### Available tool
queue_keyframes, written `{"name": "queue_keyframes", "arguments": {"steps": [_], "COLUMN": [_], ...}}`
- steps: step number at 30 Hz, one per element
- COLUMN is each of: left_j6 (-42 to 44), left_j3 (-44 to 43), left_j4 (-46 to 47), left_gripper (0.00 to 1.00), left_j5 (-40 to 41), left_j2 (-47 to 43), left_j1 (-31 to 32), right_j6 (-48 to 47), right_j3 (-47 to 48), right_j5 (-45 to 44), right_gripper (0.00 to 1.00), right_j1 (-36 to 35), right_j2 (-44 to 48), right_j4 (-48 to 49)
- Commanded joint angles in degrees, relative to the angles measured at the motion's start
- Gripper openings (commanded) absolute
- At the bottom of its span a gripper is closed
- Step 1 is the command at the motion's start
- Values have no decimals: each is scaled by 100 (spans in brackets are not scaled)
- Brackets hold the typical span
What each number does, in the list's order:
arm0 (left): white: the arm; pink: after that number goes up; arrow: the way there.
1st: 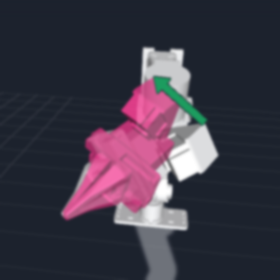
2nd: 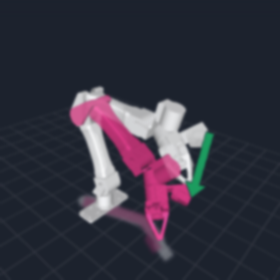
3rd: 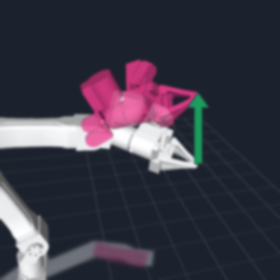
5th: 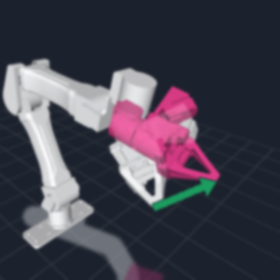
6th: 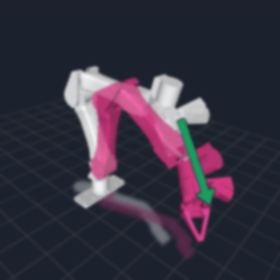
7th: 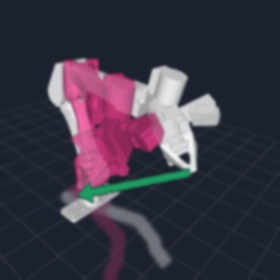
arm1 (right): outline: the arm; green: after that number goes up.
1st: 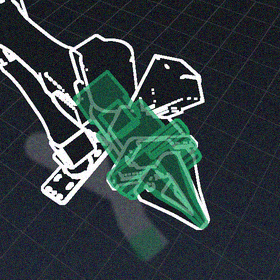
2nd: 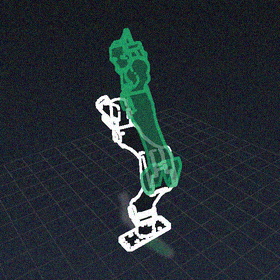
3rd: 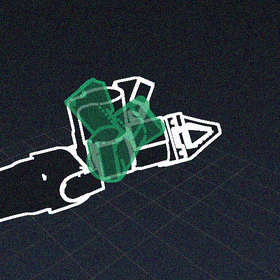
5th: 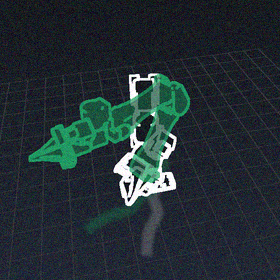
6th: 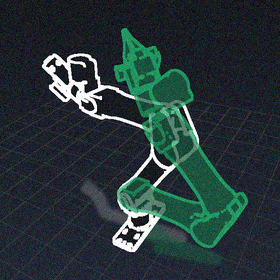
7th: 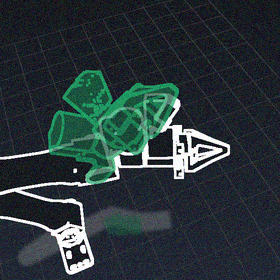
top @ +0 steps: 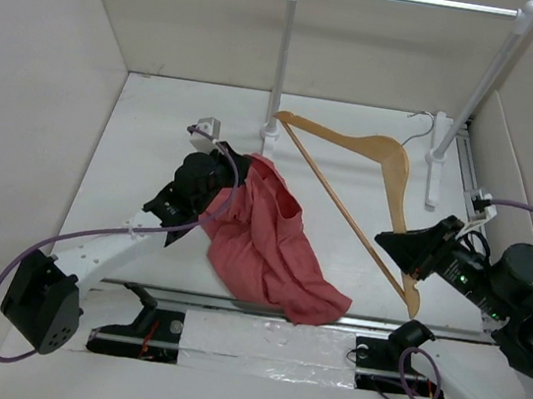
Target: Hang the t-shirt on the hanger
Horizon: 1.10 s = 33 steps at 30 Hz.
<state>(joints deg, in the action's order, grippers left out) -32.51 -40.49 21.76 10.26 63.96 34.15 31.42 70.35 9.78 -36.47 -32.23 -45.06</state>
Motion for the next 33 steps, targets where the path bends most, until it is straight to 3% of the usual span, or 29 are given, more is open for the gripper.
{"name": "queue_keyframes", "arguments": {"steps": [1,12,24,33], "left_j6": [-10,236,175,131], "left_j3": [-415,-723,-460,-416], "left_j4": [479,57,-233,-251], "left_gripper": [0,0,0,0], "left_j5": [-147,169,90,11], "left_j2": [-24,-288,-806,-798], "left_j1": [-93,109,109,109], "right_j6": [-92,-329,-470,-452], "right_j3": [155,-442,-733,-363], "right_j5": [559,1035,657,437], "right_gripper": [0,0,0,0], "right_j1": [-45,-45,-97,-97], "right_j2": [15,111,76,129], "right_j4": [-257,-346,-188,-197]}}
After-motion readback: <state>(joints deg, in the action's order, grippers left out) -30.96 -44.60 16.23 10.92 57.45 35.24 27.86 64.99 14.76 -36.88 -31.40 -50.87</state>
